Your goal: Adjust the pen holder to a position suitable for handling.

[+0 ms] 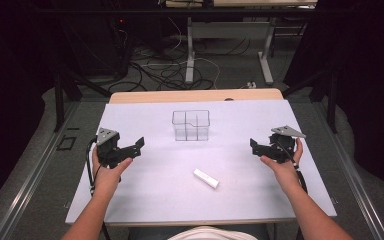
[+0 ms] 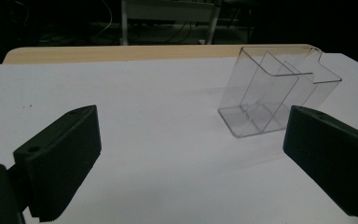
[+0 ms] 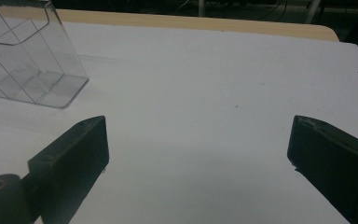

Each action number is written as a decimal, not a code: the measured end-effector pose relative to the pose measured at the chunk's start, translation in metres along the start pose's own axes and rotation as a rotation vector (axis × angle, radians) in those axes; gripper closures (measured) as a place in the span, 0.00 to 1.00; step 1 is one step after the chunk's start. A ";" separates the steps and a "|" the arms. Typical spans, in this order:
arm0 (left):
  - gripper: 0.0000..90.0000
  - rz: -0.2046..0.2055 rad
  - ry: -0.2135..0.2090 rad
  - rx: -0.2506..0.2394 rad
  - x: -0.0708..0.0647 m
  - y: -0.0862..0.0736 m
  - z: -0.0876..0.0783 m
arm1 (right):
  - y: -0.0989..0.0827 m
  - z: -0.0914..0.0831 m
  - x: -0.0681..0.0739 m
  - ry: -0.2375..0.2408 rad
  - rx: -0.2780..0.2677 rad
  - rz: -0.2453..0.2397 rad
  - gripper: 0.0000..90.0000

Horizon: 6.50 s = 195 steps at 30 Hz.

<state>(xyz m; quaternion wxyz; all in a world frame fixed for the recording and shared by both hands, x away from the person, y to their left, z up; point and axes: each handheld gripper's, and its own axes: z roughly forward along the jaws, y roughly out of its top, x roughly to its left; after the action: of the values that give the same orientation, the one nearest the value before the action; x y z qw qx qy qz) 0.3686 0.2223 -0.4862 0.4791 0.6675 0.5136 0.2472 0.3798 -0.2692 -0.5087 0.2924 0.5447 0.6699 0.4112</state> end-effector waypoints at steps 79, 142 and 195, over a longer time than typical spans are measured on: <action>0.63 0.048 -0.106 0.221 -0.043 0.063 0.155 | -0.011 0.009 -0.009 0.006 0.067 0.070 0.16; 0.97 0.030 0.000 0.382 -0.070 0.049 0.146 | -0.012 0.010 -0.008 0.024 0.079 0.077 0.16; 0.71 -0.142 -0.125 0.429 -0.082 0.021 0.086 | -0.012 0.009 -0.005 0.041 0.085 0.082 0.16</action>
<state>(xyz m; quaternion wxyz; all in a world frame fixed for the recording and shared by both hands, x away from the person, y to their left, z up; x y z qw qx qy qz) 0.4201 0.1128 -0.4900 0.3735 0.7304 0.5691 0.0564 0.3827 -0.2731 -0.5237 0.2380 0.5751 0.6698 0.4049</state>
